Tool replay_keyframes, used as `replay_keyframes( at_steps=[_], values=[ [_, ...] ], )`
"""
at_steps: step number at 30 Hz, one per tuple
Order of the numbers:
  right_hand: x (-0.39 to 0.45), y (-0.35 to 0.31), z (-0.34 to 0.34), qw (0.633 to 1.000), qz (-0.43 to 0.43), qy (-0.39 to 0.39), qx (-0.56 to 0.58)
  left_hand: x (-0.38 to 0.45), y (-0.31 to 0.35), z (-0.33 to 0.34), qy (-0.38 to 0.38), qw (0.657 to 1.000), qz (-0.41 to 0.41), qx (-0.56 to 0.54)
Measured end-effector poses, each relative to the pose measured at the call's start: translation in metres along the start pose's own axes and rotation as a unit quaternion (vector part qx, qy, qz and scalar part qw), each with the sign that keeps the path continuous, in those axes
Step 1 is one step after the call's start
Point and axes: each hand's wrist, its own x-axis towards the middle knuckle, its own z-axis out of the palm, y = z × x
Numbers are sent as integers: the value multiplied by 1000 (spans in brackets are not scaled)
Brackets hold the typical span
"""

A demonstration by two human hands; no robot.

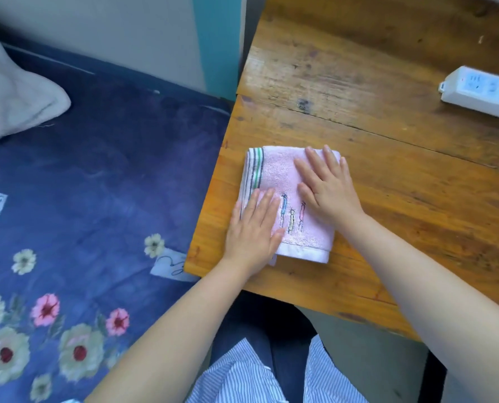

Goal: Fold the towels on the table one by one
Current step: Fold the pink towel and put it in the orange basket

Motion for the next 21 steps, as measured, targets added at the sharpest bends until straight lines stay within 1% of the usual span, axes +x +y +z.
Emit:
replay_keyframes(
  at_steps=[1,4,6,8,9,10,11,13,14,15,16,18,19,20,21],
  values=[
    [1,3,2,1000,2,0,16,1,-8,7,-6,1000,-4,0],
    [3,12,4,998,14,-14,56,2,-23,13,-2,1000,19,22],
    [8,21,0,994,55,-25,96,5,-28,9,-15,999,32,24],
    [11,32,-8,986,118,-11,121,5,-31,7,-25,999,33,23],
    [8,37,-13,983,137,6,120,5,-30,7,-34,999,32,23],
    [2,40,-18,984,137,32,113,6,-30,7,-41,999,28,20],
    [-8,39,-23,986,113,69,102,6,-29,7,-43,999,24,17],
    [-34,27,-30,989,-4,139,59,7,-29,5,-44,999,20,14],
    [-51,21,-29,985,-69,158,26,6,-28,4,-47,999,22,12],
    [-65,14,-25,979,-131,159,-6,6,-29,2,-46,999,24,7],
    [-79,8,-22,974,-176,136,-32,6,-28,1,-46,999,27,1],
    [-102,-1,-13,971,-222,58,-64,4,-26,0,-49,998,27,-1],
    [-108,-3,-8,971,-225,16,-78,4,-24,-2,-48,999,24,3],
    [-111,-4,-5,971,-219,-9,-93,4,-22,-5,-43,999,23,8],
    [-111,-4,-2,972,-211,-17,-103,3,-19,-9,-29,999,27,8]
  ],
)
